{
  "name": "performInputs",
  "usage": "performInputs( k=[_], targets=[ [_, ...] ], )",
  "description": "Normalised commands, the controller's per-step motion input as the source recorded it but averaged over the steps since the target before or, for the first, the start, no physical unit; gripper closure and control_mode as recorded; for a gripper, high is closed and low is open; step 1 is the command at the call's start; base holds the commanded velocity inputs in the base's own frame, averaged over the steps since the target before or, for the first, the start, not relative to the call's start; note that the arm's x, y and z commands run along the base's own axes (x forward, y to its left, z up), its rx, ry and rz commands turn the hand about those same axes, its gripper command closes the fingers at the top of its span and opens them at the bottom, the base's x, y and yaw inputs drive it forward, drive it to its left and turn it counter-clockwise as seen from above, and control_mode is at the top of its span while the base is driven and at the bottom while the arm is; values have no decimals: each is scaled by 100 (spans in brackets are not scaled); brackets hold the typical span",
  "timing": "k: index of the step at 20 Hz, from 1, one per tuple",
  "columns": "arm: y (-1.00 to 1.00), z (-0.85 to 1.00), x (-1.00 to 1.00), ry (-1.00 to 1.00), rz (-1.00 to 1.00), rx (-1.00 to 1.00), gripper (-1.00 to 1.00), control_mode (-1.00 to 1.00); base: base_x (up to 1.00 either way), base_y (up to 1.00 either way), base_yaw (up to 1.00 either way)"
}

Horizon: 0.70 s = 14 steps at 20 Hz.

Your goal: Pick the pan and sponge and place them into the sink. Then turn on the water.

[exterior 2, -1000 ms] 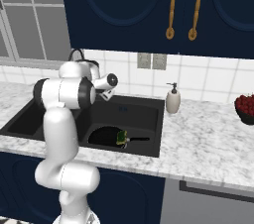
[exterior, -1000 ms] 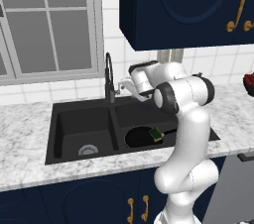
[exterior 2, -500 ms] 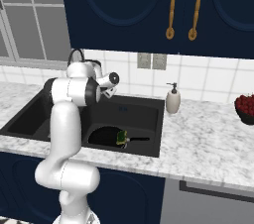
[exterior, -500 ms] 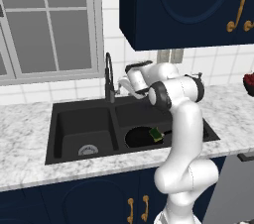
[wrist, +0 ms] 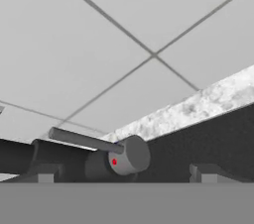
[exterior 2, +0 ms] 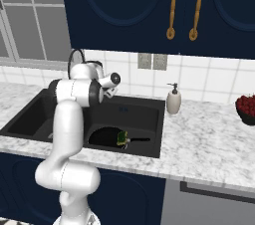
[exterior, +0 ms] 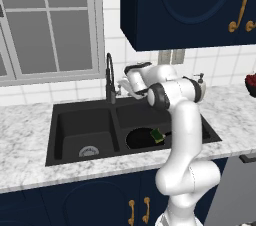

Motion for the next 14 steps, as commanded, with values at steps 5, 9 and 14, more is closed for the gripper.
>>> performInputs(
  k=[5,9,14],
  targets=[
    [12,-3,27,0,0,0,-100,-100,0,0,0],
    [1,-3,44,0,0,0,-100,-100,0,0,0],
    [0,-5,32,3,0,0,100,-100,0,0,0]
  ],
)
